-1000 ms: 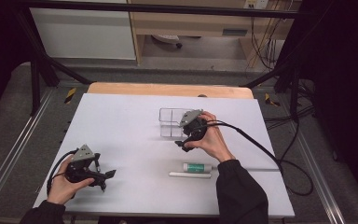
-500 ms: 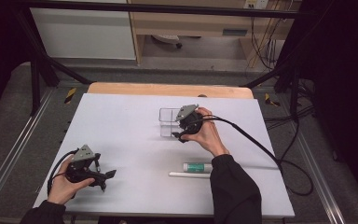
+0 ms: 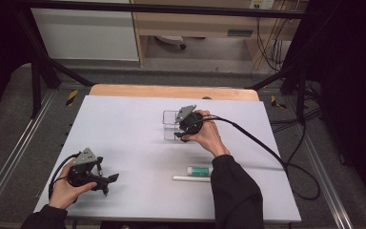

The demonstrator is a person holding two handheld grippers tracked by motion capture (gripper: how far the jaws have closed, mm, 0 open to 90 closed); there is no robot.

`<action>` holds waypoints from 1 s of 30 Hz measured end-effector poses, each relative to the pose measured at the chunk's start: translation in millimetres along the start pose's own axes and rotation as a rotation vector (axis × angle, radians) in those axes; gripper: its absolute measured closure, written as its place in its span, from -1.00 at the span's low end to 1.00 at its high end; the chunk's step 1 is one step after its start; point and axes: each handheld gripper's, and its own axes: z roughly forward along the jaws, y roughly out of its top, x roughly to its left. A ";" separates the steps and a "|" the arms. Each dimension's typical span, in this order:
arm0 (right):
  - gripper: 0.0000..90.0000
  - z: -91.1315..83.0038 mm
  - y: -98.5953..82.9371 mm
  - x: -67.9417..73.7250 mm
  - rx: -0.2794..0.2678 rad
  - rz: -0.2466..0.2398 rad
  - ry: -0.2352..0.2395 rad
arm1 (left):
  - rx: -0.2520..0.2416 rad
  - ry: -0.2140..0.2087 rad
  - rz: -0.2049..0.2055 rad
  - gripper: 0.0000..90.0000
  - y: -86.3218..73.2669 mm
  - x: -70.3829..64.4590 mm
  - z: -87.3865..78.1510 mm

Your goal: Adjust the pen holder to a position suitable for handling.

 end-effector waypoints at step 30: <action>0.70 8.0 -1.7 -4.0 0.004 -0.116 0.008 | 0.003 -0.001 0.001 -0.88 -0.2 0.2 0.9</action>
